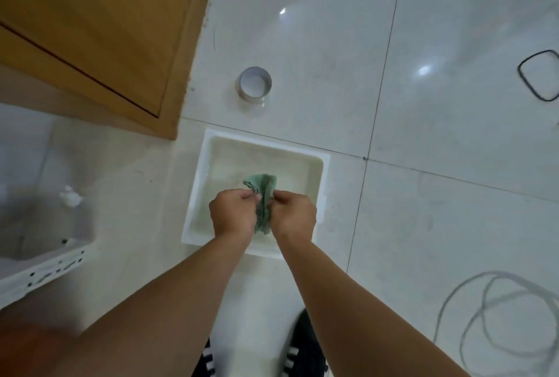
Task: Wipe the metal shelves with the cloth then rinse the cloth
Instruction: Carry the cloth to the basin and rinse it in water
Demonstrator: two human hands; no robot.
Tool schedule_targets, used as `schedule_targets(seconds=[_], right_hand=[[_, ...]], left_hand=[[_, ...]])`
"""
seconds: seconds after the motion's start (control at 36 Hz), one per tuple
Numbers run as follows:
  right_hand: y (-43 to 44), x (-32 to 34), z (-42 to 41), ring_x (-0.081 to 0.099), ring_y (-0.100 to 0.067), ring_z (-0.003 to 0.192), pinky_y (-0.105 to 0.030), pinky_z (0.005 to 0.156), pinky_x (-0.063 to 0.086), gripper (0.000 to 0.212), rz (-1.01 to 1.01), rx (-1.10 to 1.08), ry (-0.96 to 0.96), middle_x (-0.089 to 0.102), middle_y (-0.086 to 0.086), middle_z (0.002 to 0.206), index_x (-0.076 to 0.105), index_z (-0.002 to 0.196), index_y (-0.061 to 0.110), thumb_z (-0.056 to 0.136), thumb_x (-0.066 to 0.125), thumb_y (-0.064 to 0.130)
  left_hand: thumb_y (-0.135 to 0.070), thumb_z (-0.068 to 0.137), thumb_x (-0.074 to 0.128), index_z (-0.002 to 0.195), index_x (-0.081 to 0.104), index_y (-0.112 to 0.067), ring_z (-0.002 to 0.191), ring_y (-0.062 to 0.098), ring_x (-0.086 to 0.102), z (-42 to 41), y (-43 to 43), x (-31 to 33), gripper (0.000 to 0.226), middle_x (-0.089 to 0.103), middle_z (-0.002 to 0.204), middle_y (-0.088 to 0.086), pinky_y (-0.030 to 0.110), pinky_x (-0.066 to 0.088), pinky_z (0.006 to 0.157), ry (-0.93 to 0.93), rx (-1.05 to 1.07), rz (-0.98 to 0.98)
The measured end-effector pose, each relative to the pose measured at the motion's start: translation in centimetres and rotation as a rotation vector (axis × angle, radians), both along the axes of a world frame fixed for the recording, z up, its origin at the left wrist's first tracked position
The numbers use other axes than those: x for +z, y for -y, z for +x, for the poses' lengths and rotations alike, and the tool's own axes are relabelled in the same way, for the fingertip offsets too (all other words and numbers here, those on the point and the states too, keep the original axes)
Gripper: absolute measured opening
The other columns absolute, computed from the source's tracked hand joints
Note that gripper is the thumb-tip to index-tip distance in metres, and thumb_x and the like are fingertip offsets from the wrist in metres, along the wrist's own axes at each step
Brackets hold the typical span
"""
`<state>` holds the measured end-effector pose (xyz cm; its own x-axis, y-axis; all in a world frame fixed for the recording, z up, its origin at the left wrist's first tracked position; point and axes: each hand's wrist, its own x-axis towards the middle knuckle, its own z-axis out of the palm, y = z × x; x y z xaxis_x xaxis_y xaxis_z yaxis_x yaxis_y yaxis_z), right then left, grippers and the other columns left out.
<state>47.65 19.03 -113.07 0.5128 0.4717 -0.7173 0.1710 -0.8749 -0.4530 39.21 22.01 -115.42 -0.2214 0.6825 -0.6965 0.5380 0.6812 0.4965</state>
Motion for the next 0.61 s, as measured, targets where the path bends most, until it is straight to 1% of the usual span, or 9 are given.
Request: schedule_targets(seconds=[0.06,0.11,0.19,0.28,0.39,0.42,0.5,0.53,0.61], right_hand=[[-0.2,-2.3,-0.3,0.069,-0.023,0.069,-0.030,0.062,0.054,0.020,0.005,-0.021,0.006,0.074,-0.004,0.073,0.079,0.086,0.017,0.085,0.059,0.012],[-0.4,-4.1,-0.6,0.070,-0.025,0.076,-0.033,0.070,0.056,0.018,0.007,-0.031,0.010,0.075,-0.007,0.080,0.078,0.090,0.013,0.086,0.061,0.011],[-0.5,-6.5,-0.8,0.069,-0.027,0.079,-0.034,0.074,0.057,0.017,-0.006,-0.056,0.009,0.075,-0.009,0.082,0.077,0.091,0.010,0.084,0.061,0.010],[-0.6,-8.4,-0.9,0.067,-0.027,0.073,-0.029,0.065,0.052,0.017,-0.017,-0.043,0.030,0.073,-0.010,0.076,0.077,0.085,0.010,0.081,0.060,0.010],[-0.6,-9.5,-0.6,0.069,-0.027,0.089,-0.030,0.078,0.053,0.019,-0.028,-0.047,0.024,0.076,-0.010,0.092,0.078,0.094,0.010,0.084,0.061,0.007],[-0.6,-9.8,-0.6,0.069,-0.028,0.088,-0.029,0.076,0.053,0.018,-0.029,-0.047,0.028,0.076,-0.010,0.090,0.078,0.093,0.010,0.084,0.062,0.008],[-0.8,-10.8,-0.9,0.062,-0.028,0.065,-0.026,0.058,0.047,0.016,-0.018,-0.027,0.045,0.070,-0.009,0.070,0.076,0.080,0.009,0.079,0.061,0.007],[-0.9,-11.0,-1.0,0.060,-0.027,0.063,-0.025,0.057,0.047,0.016,-0.021,-0.013,0.052,0.069,-0.009,0.068,0.076,0.079,0.009,0.077,0.060,0.007],[-1.2,-11.4,-0.6,0.060,-0.029,0.068,-0.027,0.060,0.048,0.018,-0.034,0.029,0.094,0.070,-0.008,0.072,0.076,0.081,0.011,0.076,0.059,0.007]], left_hand=[[-0.017,0.083,0.073,0.059,0.071,-0.014,0.050,0.014,0.056,0.3,0.0,-2.4,0.025,0.061,0.053,-0.003,0.017,0.036,0.047,-0.016,-0.009,0.014],[-0.017,0.083,0.073,0.053,0.066,-0.014,0.047,0.014,0.051,0.5,-0.1,-4.4,0.031,0.058,0.050,-0.002,0.017,0.032,0.046,-0.040,-0.005,0.008],[-0.018,0.081,0.074,0.058,0.072,-0.015,0.053,0.016,0.059,0.6,-0.4,-6.8,0.023,0.065,0.056,0.000,0.019,0.036,0.047,-0.066,-0.005,-0.017],[-0.019,0.078,0.076,0.066,0.078,-0.016,0.064,0.020,0.068,0.6,-0.7,-8.3,0.012,0.070,0.063,0.000,0.020,0.040,0.053,-0.065,-0.023,-0.027],[-0.018,0.077,0.077,0.074,0.080,-0.018,0.070,0.020,0.068,0.6,-0.6,-9.6,0.004,0.073,0.070,0.000,0.020,0.045,0.060,-0.068,-0.050,-0.029],[-0.017,0.077,0.077,0.075,0.080,-0.018,0.070,0.020,0.068,0.6,-0.6,-9.8,0.005,0.073,0.070,0.000,0.020,0.044,0.059,-0.066,-0.045,-0.031],[-0.016,0.080,0.075,0.076,0.081,-0.018,0.071,0.020,0.068,0.6,-0.9,-10.5,0.007,0.073,0.072,0.000,0.020,0.043,0.059,-0.067,-0.030,-0.035],[-0.016,0.080,0.074,0.076,0.081,-0.017,0.071,0.021,0.068,0.6,-1.0,-10.7,0.007,0.073,0.072,0.000,0.020,0.042,0.058,-0.074,-0.037,-0.030],[-0.015,0.080,0.072,0.072,0.077,-0.012,0.068,0.024,0.064,0.5,-1.4,-11.2,0.010,0.066,0.064,0.001,0.022,0.039,0.057,-0.129,-0.069,-0.004]])
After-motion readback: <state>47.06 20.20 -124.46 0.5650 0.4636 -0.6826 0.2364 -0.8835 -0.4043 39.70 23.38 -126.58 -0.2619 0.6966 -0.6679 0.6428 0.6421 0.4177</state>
